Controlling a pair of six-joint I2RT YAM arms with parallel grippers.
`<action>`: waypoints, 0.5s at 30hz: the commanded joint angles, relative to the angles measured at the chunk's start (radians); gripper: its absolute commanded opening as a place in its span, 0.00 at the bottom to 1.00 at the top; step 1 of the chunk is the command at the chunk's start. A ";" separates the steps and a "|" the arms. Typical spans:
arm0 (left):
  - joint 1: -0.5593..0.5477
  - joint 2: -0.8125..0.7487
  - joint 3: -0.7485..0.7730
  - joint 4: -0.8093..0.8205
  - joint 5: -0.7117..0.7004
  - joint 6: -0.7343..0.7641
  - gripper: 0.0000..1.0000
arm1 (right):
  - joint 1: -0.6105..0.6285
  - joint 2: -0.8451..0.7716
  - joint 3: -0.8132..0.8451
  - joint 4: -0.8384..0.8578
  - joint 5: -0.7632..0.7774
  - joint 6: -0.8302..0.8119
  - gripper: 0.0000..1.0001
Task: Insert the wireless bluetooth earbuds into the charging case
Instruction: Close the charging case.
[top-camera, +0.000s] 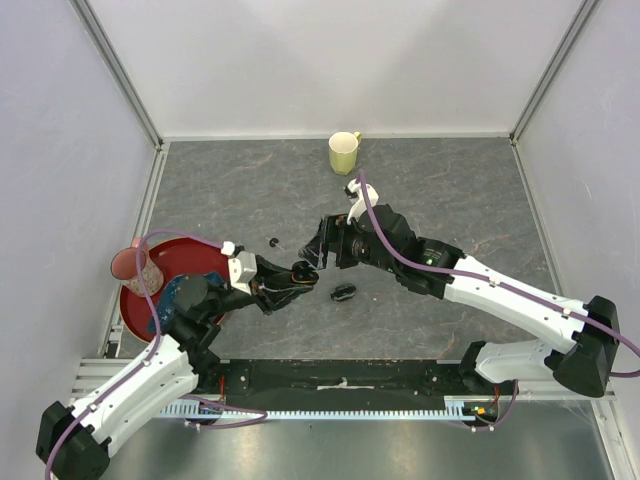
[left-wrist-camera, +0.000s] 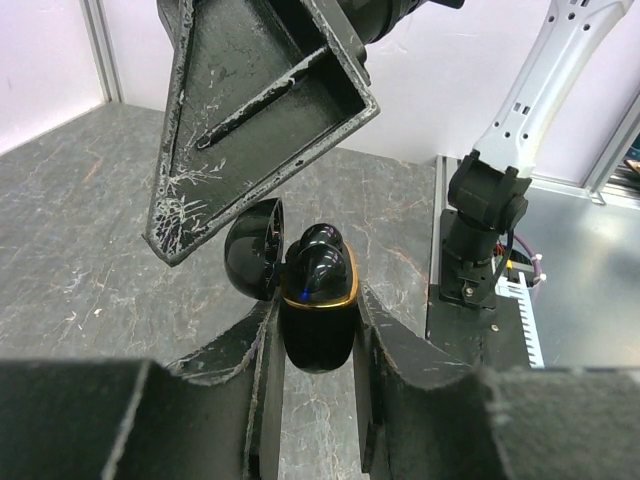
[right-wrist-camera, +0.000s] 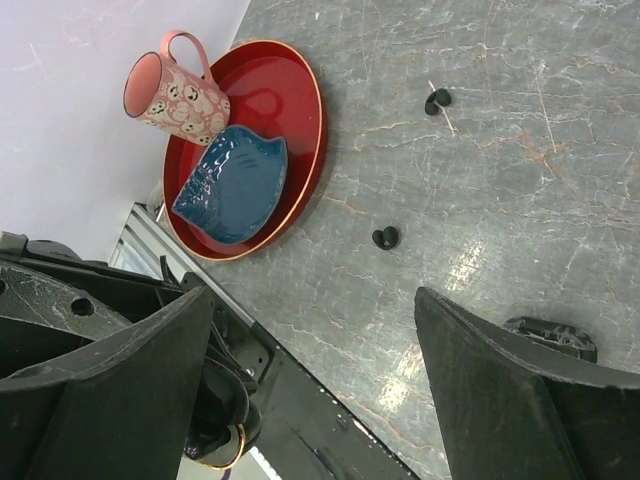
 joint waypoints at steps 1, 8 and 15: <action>0.000 0.002 0.044 0.057 -0.029 -0.003 0.02 | 0.005 -0.015 -0.030 0.004 -0.060 0.000 0.89; 0.000 0.001 0.038 0.046 -0.075 -0.009 0.02 | 0.007 -0.050 -0.061 0.007 -0.059 -0.020 0.89; 0.000 0.011 0.041 0.042 -0.109 -0.032 0.02 | 0.005 -0.082 -0.073 0.016 -0.059 -0.034 0.89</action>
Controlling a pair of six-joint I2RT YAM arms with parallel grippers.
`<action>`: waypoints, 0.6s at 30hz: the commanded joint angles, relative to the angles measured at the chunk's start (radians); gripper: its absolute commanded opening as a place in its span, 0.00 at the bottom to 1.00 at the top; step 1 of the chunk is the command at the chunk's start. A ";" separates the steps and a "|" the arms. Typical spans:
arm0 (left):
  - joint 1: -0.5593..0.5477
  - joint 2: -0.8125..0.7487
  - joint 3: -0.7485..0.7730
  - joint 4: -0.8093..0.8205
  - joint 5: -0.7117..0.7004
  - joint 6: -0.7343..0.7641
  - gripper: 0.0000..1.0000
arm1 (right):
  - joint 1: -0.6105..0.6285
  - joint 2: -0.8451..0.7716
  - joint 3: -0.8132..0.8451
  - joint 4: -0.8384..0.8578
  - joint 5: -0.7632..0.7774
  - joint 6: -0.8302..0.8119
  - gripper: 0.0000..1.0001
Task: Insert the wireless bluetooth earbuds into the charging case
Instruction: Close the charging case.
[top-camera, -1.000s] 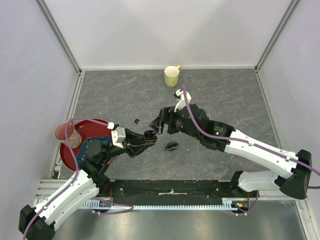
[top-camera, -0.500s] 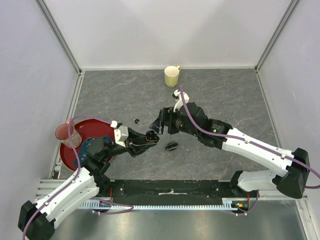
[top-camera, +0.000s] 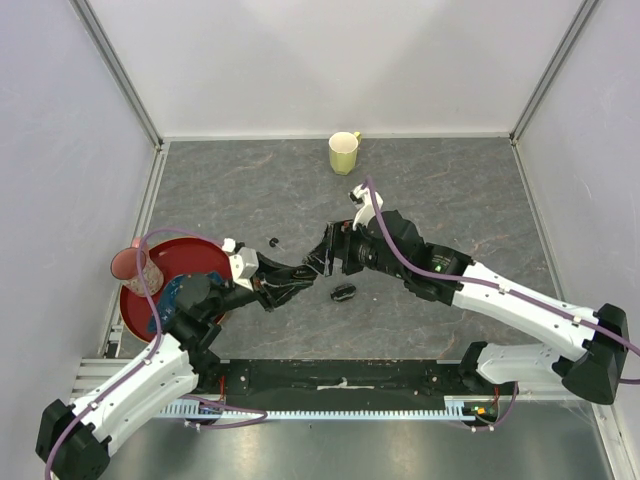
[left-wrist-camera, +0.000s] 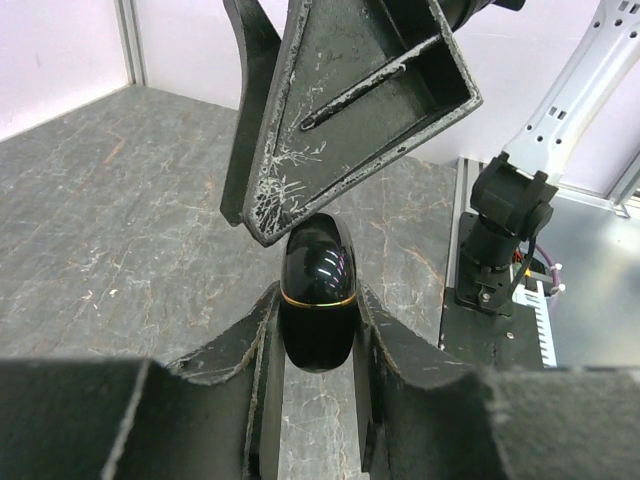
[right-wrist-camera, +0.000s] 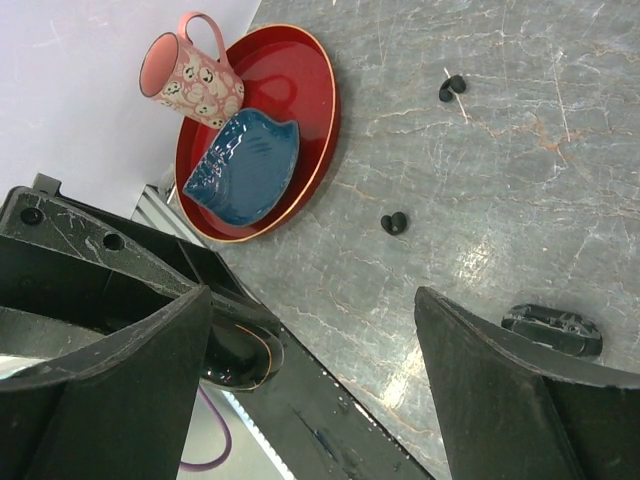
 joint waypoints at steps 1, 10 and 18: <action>0.000 0.003 0.042 0.063 -0.054 -0.033 0.02 | 0.006 -0.025 -0.015 -0.006 -0.020 -0.026 0.89; 0.000 0.055 0.117 -0.064 -0.090 -0.091 0.02 | 0.006 -0.095 -0.086 -0.046 0.295 0.119 0.92; 0.001 0.285 0.307 -0.311 -0.124 -0.190 0.02 | -0.008 -0.319 -0.175 -0.205 0.673 0.322 0.93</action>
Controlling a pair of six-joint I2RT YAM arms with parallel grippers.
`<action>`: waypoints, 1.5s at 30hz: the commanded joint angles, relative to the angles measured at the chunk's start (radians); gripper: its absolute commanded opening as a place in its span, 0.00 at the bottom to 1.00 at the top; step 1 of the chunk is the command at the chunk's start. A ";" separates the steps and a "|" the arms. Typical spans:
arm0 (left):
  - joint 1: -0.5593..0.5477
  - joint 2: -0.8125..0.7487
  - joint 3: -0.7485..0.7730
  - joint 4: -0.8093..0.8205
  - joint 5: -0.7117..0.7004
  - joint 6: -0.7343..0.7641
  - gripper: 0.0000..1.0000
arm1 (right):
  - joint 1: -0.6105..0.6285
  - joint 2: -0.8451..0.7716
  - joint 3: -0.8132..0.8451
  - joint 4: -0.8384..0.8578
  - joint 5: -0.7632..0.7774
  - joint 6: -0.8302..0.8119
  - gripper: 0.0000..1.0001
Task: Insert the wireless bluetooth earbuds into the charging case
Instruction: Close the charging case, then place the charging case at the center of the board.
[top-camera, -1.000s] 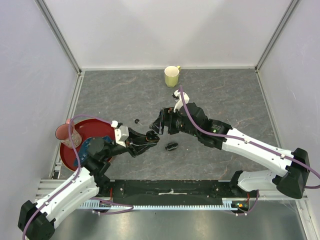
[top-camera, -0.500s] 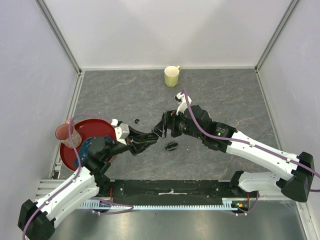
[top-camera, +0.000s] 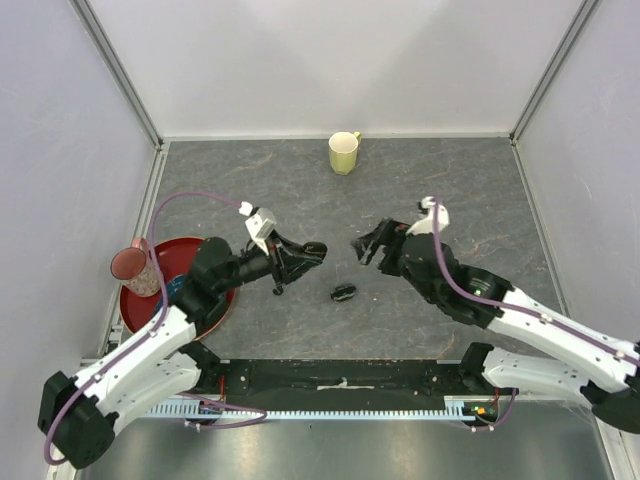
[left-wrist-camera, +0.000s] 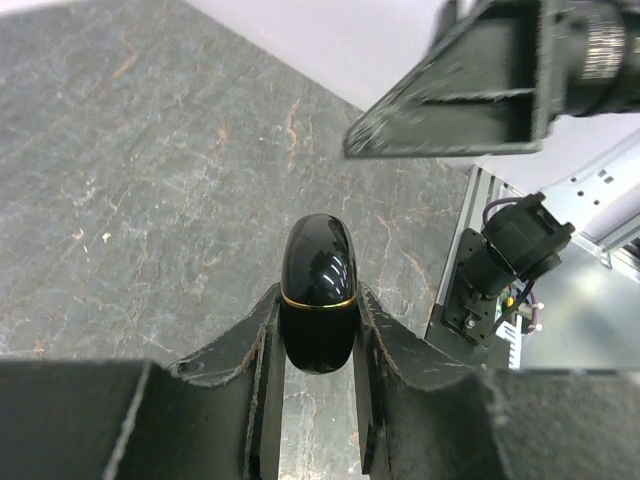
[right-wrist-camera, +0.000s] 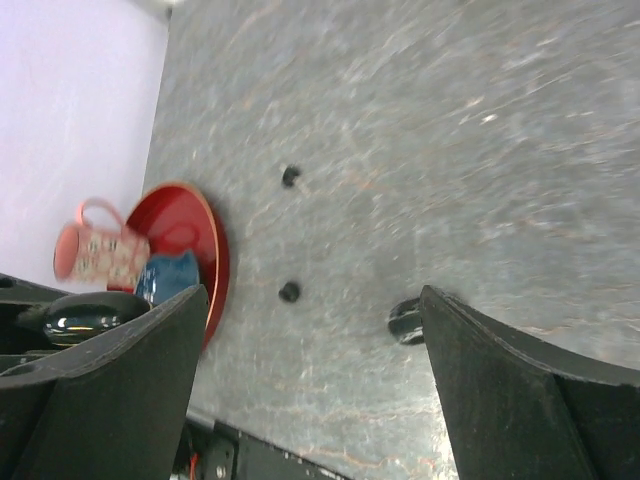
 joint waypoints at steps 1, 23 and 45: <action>0.002 0.168 0.129 -0.118 -0.032 -0.098 0.02 | -0.013 -0.104 -0.011 -0.118 0.267 0.128 0.93; 0.002 1.115 0.735 -0.089 0.064 -0.370 0.03 | -0.027 -0.259 -0.040 -0.269 0.319 0.176 0.93; 0.000 1.305 0.787 -0.148 -0.021 -0.442 0.19 | -0.027 -0.233 -0.043 -0.276 0.296 0.171 0.93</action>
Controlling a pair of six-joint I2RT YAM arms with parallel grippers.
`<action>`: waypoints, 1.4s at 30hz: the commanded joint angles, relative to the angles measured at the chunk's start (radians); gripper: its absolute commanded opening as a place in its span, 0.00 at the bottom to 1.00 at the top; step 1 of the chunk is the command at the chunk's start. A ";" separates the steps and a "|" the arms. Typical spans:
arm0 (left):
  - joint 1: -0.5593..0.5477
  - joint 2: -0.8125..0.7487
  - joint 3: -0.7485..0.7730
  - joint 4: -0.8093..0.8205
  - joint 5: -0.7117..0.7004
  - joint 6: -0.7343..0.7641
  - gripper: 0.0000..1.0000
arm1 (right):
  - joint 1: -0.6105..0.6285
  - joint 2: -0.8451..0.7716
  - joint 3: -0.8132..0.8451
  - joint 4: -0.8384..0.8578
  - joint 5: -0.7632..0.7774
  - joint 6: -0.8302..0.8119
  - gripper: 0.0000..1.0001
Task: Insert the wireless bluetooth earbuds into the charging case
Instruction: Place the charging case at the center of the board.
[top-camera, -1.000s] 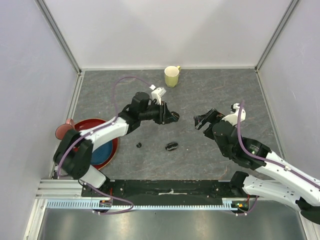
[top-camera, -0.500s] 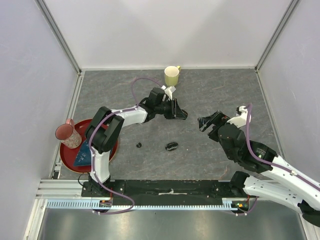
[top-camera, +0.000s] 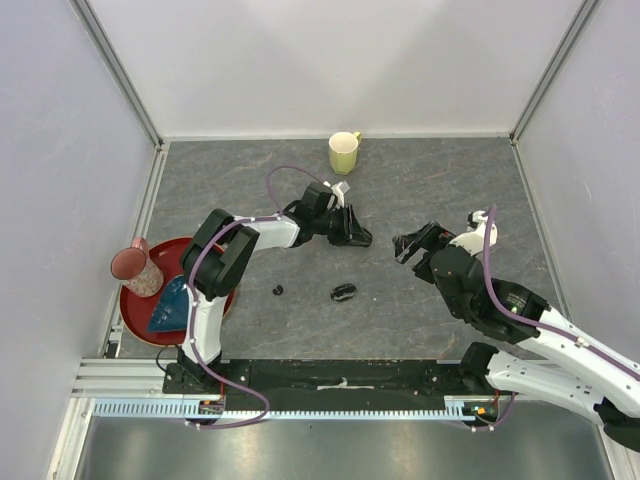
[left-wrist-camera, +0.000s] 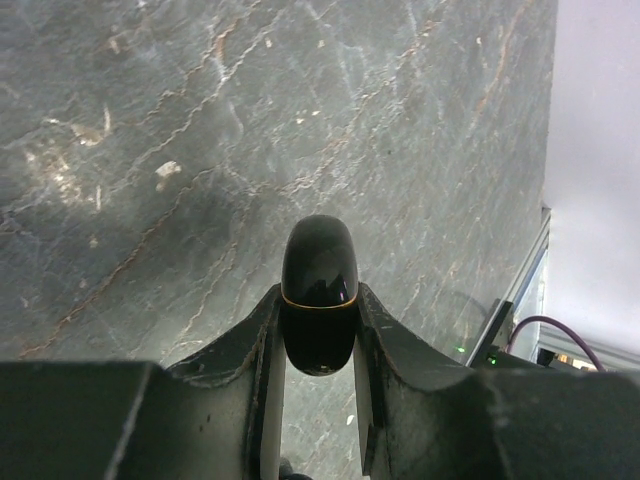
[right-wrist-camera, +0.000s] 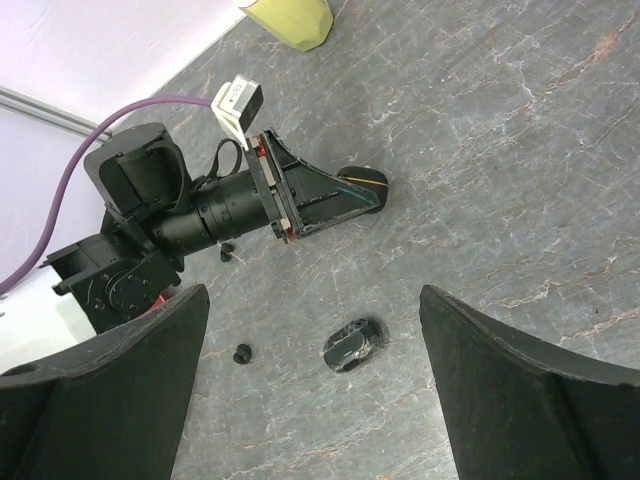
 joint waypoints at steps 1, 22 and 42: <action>0.000 0.016 0.035 -0.021 -0.029 -0.027 0.20 | -0.003 -0.001 -0.007 -0.009 0.010 0.001 0.93; 0.000 -0.021 0.023 -0.179 -0.163 0.094 0.33 | -0.006 0.006 -0.009 -0.007 0.005 0.001 0.93; 0.000 -0.125 -0.020 -0.291 -0.258 0.171 0.67 | -0.004 0.023 -0.006 -0.007 -0.005 0.001 0.93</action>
